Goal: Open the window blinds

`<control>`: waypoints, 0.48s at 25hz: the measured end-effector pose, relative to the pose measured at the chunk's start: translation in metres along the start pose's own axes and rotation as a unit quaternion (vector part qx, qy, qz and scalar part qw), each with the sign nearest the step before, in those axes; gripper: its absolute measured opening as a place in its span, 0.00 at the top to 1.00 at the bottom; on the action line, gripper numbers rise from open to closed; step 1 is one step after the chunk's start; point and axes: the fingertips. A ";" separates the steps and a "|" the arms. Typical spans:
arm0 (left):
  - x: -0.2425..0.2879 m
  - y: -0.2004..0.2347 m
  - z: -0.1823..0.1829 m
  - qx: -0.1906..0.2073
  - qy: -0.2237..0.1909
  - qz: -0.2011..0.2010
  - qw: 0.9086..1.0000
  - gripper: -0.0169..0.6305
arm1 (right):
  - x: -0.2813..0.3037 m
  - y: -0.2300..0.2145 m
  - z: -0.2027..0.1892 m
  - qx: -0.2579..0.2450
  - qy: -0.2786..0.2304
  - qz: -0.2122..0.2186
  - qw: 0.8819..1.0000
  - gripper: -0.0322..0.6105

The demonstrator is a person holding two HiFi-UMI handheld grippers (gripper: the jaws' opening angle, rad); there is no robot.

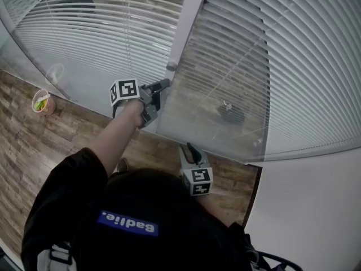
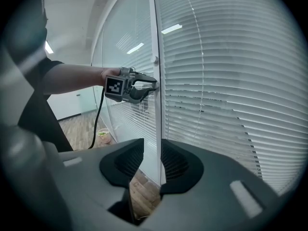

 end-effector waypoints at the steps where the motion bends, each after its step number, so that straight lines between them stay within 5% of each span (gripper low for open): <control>1: 0.000 -0.001 0.000 0.010 0.005 0.009 1.000 0.78 | 0.000 -0.001 0.000 0.001 0.000 -0.001 1.000 0.77; 7: 0.002 -0.003 -0.002 0.095 0.042 0.077 0.992 0.78 | 0.003 0.000 0.004 0.003 -0.003 -0.004 1.000 0.79; 12: 0.004 -0.001 -0.004 0.161 0.068 0.127 0.976 0.78 | 0.005 0.000 0.005 0.003 -0.009 -0.004 1.000 0.79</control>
Point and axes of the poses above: the fingertips, and each gripper's own axes: x forward along the fingers, y to its left, z out of its top, and after that the axes turned 11 degrees about -x, right-handed
